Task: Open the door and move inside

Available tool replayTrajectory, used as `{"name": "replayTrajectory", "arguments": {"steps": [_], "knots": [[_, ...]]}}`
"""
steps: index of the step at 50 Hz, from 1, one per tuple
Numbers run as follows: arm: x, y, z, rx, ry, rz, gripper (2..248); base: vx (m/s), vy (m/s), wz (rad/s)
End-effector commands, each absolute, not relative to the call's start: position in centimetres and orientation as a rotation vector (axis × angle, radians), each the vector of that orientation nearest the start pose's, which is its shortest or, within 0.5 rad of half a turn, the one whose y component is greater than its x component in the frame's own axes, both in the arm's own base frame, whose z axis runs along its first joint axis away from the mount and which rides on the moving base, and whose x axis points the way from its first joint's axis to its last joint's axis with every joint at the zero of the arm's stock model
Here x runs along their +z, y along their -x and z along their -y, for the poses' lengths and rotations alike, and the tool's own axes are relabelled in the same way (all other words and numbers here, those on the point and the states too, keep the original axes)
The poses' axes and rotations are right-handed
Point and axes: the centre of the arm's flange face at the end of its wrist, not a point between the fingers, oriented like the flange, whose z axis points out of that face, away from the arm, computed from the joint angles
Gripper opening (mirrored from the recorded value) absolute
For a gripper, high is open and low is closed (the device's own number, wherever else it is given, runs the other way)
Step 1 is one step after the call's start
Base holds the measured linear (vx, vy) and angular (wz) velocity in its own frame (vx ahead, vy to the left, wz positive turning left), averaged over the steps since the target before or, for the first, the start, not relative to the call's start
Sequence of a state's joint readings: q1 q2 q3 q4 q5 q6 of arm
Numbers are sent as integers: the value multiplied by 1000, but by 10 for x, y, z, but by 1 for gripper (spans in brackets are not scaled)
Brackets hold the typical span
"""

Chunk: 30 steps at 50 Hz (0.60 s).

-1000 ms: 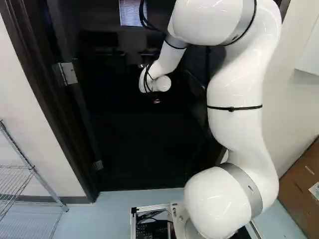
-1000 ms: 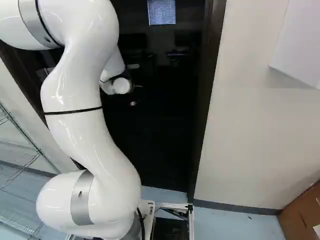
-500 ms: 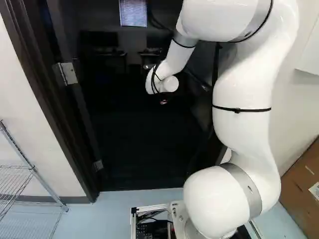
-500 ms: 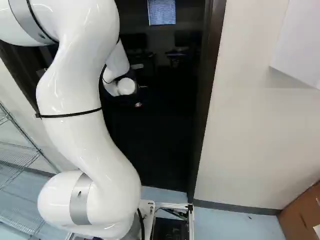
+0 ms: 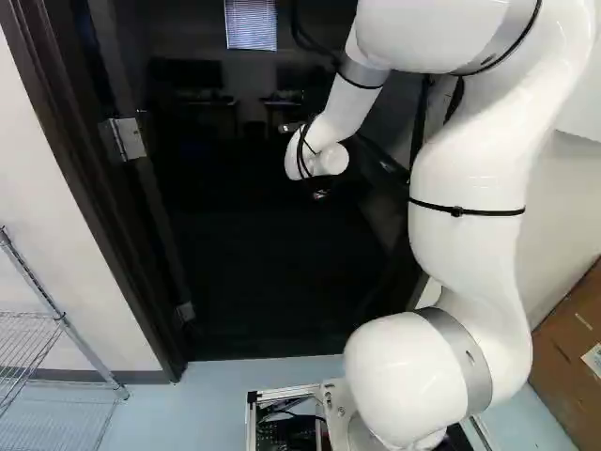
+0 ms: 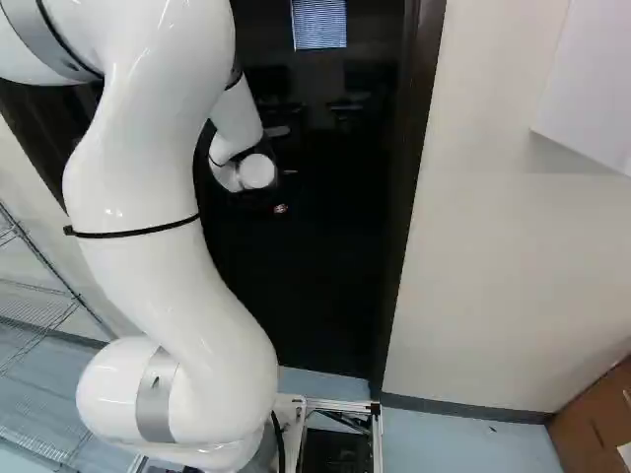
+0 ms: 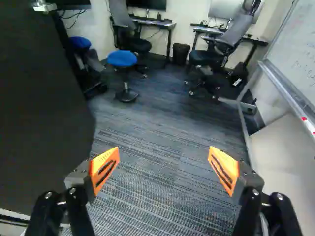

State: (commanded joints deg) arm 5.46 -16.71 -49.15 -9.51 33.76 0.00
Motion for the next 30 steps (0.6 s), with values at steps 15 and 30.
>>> {"name": "replayTrajectory", "arguments": {"steps": [15, 30], "knots": [[422, -546, -73, -1673, 2550, 391, 247, 0, 0, 0], [423, -526, -73, -1663, 2562, 316, 247, 0, 0, 0]]}}
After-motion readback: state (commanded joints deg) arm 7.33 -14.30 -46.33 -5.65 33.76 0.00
